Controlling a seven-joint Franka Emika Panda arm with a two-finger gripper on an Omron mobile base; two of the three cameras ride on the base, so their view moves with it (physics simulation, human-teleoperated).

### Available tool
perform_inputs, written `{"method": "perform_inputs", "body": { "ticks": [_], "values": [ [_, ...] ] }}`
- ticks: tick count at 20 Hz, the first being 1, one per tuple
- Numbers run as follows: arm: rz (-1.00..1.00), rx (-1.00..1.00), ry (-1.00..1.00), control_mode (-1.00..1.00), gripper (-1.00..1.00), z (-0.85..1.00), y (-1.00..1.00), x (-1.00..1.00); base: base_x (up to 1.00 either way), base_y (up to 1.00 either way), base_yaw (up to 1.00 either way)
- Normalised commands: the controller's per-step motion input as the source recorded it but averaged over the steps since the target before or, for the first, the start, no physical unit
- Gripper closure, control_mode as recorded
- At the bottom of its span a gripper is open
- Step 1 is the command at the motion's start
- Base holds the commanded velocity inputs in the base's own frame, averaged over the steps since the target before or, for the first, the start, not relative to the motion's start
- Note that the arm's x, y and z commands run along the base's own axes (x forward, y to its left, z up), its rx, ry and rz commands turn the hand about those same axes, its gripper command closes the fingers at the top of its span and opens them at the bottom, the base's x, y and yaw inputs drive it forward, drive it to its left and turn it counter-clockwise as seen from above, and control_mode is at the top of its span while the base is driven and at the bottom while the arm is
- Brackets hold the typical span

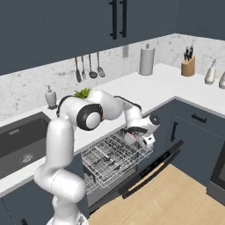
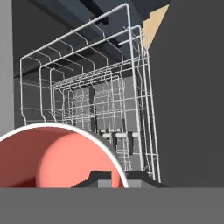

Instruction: Pick up the cup and bowl from the counter, place them in the dishwasher, and close the dishwasher door.

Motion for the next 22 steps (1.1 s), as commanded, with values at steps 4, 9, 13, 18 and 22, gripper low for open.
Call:
{"method": "perform_inputs", "body": {
  "ticks": [4, 9, 13, 18, 22],
  "values": [
    [-0.01, 0.18, 0.05, -1.00, 1.00, -0.59, 0.08, 0.22, 0.00, 0.00, 0.00],
    [-0.02, 0.17, 0.17, -1.00, 1.00, -0.48, 0.13, 0.61, 0.00, 0.00, 0.00],
    [-0.03, 0.15, 0.19, -1.00, 1.00, -0.35, 0.22, 0.61, 0.00, 0.00, 0.00],
    [-0.08, 0.11, 0.15, -1.00, 1.00, -0.39, 0.21, 0.17, 0.00, 0.00, 0.00],
    [-0.12, 0.12, 0.09, -1.00, 1.00, -0.51, 0.34, -0.07, 0.00, 0.00, 0.00]
  ]
}}
